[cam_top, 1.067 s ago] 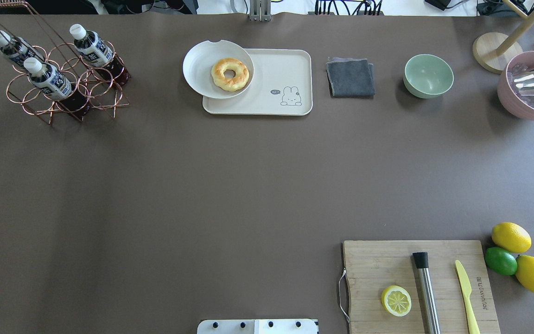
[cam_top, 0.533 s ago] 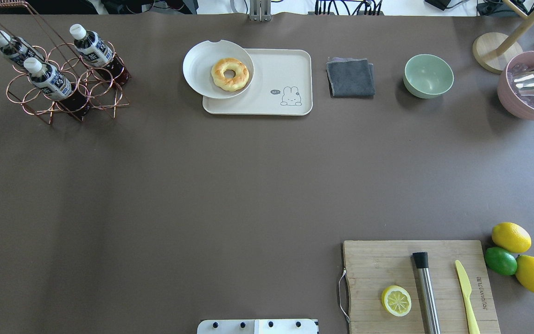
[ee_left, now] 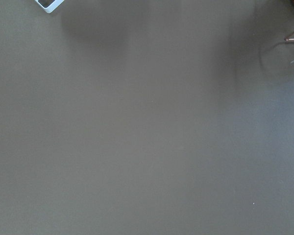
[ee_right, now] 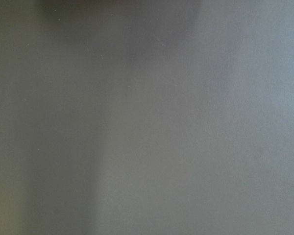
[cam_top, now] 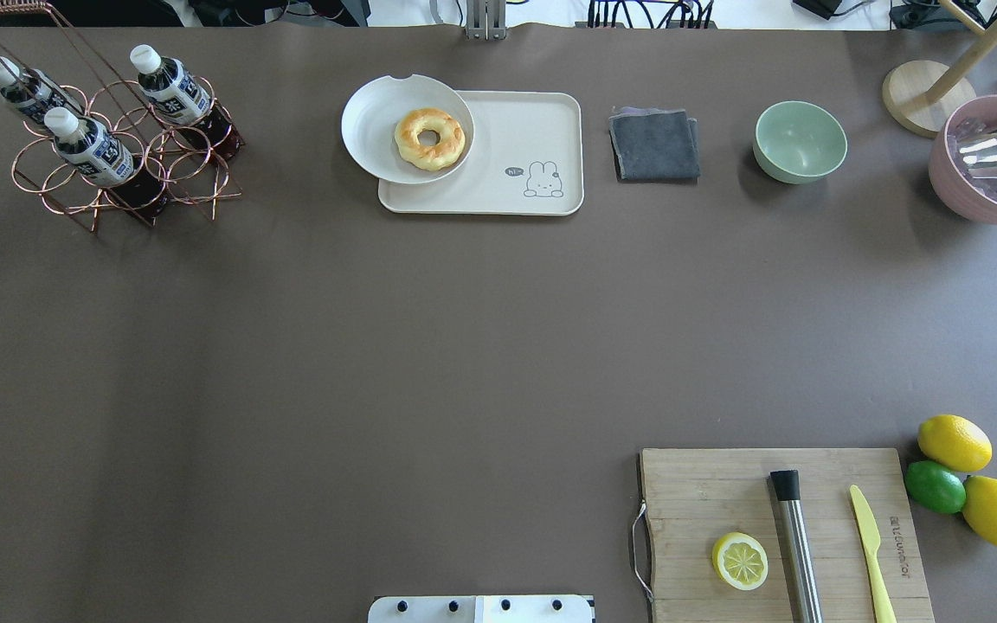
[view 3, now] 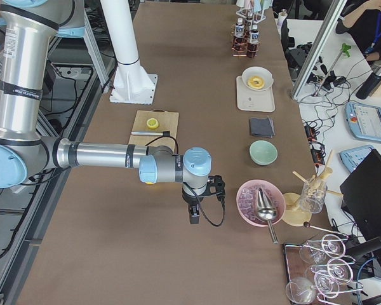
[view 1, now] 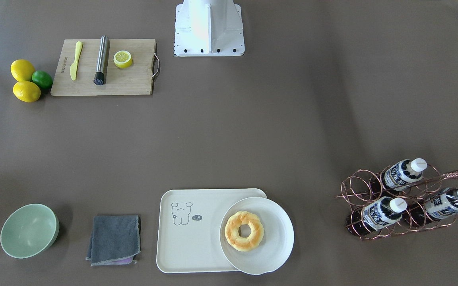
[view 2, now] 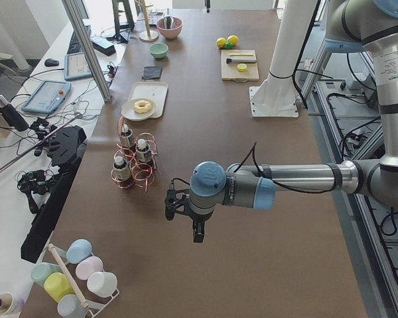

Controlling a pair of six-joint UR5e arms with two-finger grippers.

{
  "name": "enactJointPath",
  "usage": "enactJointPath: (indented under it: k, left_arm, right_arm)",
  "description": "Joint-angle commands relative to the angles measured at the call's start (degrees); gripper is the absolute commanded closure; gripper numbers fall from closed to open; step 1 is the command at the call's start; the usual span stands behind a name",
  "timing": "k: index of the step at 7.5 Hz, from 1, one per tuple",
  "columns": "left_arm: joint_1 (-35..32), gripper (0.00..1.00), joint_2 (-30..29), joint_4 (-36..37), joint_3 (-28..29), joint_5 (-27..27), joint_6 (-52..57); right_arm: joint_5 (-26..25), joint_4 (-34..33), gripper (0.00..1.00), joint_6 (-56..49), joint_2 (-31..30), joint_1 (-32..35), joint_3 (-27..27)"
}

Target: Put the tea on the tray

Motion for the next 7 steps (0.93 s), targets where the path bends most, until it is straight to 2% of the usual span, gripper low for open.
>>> enactJointPath:
  k: [1,3,4,5,7]
  left_arm:
    - [0.0,0.01,-0.52,0.05,-0.67,-0.04,-0.09]
    - [0.0,0.01,-1.05,-0.12,-2.35,-0.04,-0.44]
    - [0.0,0.01,-3.75,-1.6,-1.57,0.05,-0.35]
    - [-0.44,0.01,-2.56,-5.27,-1.12,-0.12,-0.18]
    - [-0.44,0.01,-2.37,-7.59,-0.24,-0.04,0.09]
  right_arm:
    - [0.02,0.09,0.0,0.0,0.0,-0.09,0.01]
    - [0.02,0.44,0.0,0.0,0.0,-0.17,0.01]
    - [0.1,0.44,0.0,-0.09,0.0,-0.18,0.01]
    - [0.11,0.44,0.0,-0.09,0.0,-0.18,0.1]
    - [0.02,1.14,0.0,0.09,0.0,-0.09,0.19]
